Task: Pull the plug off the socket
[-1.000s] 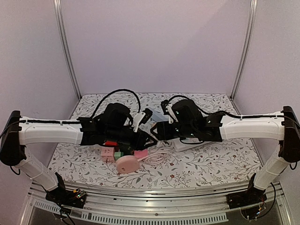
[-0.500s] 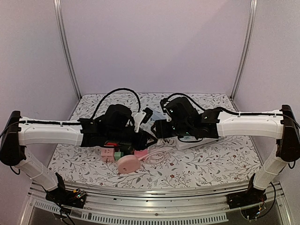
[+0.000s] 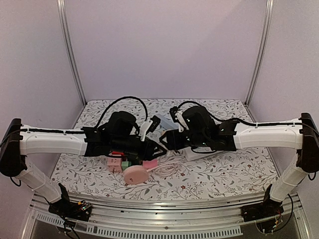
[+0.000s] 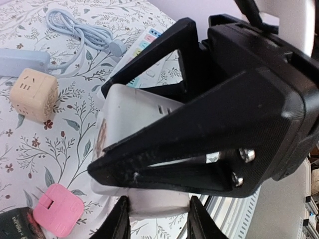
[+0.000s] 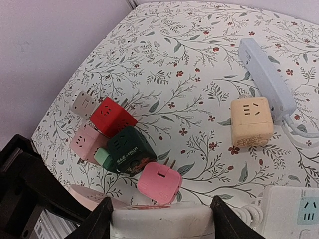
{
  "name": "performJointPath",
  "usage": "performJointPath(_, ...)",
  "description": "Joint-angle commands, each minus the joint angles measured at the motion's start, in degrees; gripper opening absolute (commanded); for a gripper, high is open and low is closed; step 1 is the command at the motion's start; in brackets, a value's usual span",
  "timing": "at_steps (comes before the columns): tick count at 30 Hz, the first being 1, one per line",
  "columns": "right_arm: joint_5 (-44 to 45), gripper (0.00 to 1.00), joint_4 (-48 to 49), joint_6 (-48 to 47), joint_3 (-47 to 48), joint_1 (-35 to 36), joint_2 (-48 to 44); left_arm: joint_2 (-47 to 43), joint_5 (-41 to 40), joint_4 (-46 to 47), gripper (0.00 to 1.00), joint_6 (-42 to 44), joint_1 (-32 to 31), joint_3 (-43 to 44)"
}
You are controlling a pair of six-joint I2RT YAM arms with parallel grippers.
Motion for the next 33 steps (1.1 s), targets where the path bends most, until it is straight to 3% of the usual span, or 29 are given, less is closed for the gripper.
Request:
performJointPath(1,-6.18,0.18,4.29,-1.94,0.95,2.63,-4.41,0.10,-1.99,3.48,0.00,-2.30,2.91,-0.53)
performJointPath(8,10.74,0.17,-5.47,4.99,7.02,2.57,-0.67,1.90,-8.34,-2.59,0.00,1.72,-2.01,3.30)
performJointPath(14,13.66,0.17,-8.74,8.09,9.45,2.27,1.85,2.03,-11.01,-2.38,0.00,2.23,-3.99,3.77)
performJointPath(18,9.92,0.18,-6.52,6.50,9.04,2.22,1.50,1.40,-10.88,-1.53,0.00,1.46,-3.47,2.60)
performJointPath(28,-13.35,0.18,6.16,-2.84,1.66,2.34,-3.51,-2.52,-2.54,3.26,0.00,-2.61,3.59,-1.86)
performJointPath(33,-14.66,0.19,6.93,-4.26,0.95,2.52,-4.47,-2.39,-1.81,2.49,0.00,-2.53,4.22,-1.54)
